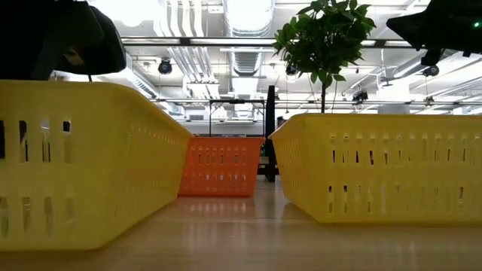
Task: Stack baskets on shelf by color
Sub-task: Put the left yellow basket on the shelf
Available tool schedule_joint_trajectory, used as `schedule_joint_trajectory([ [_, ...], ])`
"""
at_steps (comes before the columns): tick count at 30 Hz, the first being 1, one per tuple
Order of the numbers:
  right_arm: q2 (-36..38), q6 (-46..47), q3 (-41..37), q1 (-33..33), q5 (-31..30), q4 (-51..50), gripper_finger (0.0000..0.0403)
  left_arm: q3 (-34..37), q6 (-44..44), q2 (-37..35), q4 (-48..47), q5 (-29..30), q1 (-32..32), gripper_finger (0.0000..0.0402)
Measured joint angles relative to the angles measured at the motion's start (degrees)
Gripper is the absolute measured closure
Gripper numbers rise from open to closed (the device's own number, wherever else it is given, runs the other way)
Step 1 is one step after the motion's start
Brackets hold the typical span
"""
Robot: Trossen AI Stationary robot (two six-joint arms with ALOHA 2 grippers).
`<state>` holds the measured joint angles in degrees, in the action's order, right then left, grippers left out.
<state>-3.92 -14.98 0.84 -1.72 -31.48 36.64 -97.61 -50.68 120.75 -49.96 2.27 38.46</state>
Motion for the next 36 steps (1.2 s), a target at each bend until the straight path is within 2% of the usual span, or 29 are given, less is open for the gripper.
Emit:
schedule_joint_trajectory([
  [4, 0.0, 0.0, 0.01, 0.0, 0.0, 0.0, 0.0394, -1.23, 2.74, -0.08, 0.62, -0.14, 0.0, 0.0394],
  [15, 0.0, 0.0, 0.0, -0.02, 0.0, 0.0, 0.0394, -8.49, 9.3, -3.04, -0.15, -0.3, -0.91, 0.04],
  [20, 0.0, -0.02, 0.0, -0.01, 0.02, -0.11, 0.0394, -9.63, 9.7, -7.51, -2.05, 1.67, -1.35, 0.0401],
  [24, 0.0, 0.0, 0.0, 0.0, 0.0, -0.3, 0.0394, -9.63, 13.18, -12.09, -4.27, 6.72, -1.73, 0.0401],
  [31, 0.0, -0.09, 0.0, 0.01, 0.0, -0.31, 0.0394, -8.57, 29.08, -19.73, -12.81, 23.14, -3.39, 0.0401],
  [36, 0.0, -0.17, 0.0, 0.01, -0.01, -0.39, 0.0394, -6.45, 35.06, -24.18, -23.61, 28.07, -8.2, 0.0401],
])
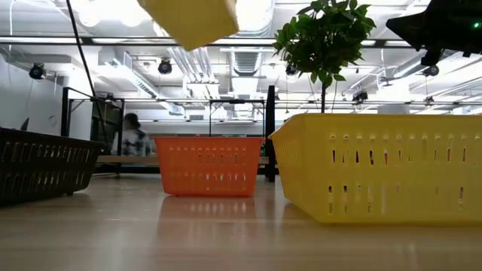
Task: Stack baskets on shelf by color
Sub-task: Put the left yellow basket on the shelf
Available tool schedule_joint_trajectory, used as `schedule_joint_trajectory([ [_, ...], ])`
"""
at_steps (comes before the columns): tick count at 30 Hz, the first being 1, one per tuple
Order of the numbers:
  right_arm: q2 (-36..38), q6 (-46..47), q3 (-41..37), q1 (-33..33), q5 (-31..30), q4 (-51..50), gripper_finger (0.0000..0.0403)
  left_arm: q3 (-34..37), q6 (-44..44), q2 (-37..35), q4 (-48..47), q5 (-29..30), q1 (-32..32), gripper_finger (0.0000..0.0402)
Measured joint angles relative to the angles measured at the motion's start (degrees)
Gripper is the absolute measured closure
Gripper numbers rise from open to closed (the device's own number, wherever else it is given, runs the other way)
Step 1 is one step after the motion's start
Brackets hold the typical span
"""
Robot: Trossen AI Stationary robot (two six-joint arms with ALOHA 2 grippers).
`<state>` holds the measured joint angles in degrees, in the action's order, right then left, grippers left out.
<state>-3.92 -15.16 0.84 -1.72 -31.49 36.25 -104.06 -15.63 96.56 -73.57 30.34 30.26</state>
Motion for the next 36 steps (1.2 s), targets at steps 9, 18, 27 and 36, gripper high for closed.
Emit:
schedule_joint_trajectory([
  [9, 0.0, -0.06, 0.0, 0.0, -0.01, 0.02, 0.0394, 15.25, 14.18, -8.28, -3.22, 0.17, -14.63, 0.0401],
  [18, 0.0, 0.04, 0.0, 0.0, -0.03, 0.02, 0.0394, 38.71, 30.63, -20.48, 15.64, -6.8, -31.29, 0.0401],
  [27, -0.08, 0.09, 0.0, 0.0, -0.01, -0.19, 0.0394, 50.15, 34.58, -25.57, 19.22, -10.77, -41.74, 0.0402],
  [36, -0.09, -0.38, 0.0, -0.02, -0.01, -0.46, 0.0394, 53.99, 35.94, -25.47, 19.67, -12.17, -43.33, 0.0402],
])
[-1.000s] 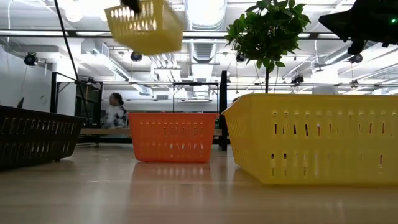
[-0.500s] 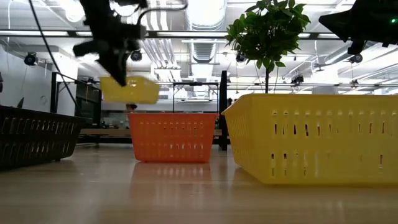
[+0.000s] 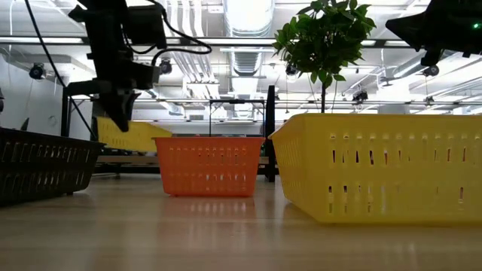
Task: Stack baskets on shelf by color
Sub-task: Put the left yellow basket on the shelf
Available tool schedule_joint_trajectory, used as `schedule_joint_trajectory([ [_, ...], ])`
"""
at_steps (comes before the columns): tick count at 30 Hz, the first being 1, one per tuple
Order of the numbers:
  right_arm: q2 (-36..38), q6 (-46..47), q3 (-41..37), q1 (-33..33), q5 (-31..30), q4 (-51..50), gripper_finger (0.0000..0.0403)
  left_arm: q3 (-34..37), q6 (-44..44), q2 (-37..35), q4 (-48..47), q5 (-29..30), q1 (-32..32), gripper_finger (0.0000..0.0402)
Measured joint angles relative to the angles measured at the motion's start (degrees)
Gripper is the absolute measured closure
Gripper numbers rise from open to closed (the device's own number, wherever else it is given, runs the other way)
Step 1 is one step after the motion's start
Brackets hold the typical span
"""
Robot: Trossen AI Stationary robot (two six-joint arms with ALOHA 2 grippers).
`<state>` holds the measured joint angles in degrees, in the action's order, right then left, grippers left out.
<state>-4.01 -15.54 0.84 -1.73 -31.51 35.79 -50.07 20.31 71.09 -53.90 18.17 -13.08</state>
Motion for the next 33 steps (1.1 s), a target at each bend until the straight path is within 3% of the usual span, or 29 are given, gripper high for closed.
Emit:
schedule_joint_trajectory([
  [33, 0.0, -0.08, 0.0, 0.0, 0.0, -0.83, 0.0394, 0.99, -0.45, 0.0, 0.47, 0.9, -0.09, 0.0401],
])
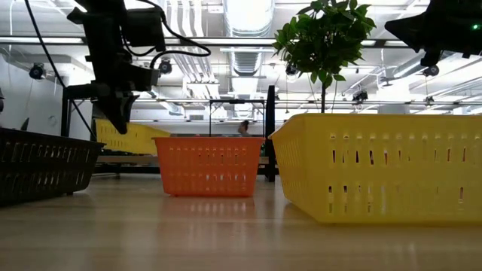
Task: Stack baskets on shelf by color
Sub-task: Put the left yellow basket on the shelf
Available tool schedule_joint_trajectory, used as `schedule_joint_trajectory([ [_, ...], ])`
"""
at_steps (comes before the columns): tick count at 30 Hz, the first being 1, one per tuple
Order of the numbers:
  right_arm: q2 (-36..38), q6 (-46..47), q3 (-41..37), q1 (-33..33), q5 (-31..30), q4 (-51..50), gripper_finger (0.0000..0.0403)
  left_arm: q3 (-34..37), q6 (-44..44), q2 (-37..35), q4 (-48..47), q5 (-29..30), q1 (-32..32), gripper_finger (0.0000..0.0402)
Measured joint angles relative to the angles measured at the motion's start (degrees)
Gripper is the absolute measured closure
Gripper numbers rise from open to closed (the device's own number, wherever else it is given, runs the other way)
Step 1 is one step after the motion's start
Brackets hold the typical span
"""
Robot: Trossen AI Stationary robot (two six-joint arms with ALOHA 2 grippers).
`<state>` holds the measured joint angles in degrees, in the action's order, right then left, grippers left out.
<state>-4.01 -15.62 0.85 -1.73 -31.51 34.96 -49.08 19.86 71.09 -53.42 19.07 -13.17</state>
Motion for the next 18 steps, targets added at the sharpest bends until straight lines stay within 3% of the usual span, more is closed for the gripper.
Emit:
schedule_joint_trajectory([
  [12, -0.01, 0.19, 0.0, 0.0, 0.0, -0.07, 0.0394, 0.0, -0.1, 0.02, -0.05, 0.35, 0.0, 0.0329],
  [18, 0.0, 0.7, 0.0, 0.02, 0.0, -0.07, 0.0394, -3.2, -1.6, 0.02, -1.64, 0.32, 0.87, 0.0318],
])
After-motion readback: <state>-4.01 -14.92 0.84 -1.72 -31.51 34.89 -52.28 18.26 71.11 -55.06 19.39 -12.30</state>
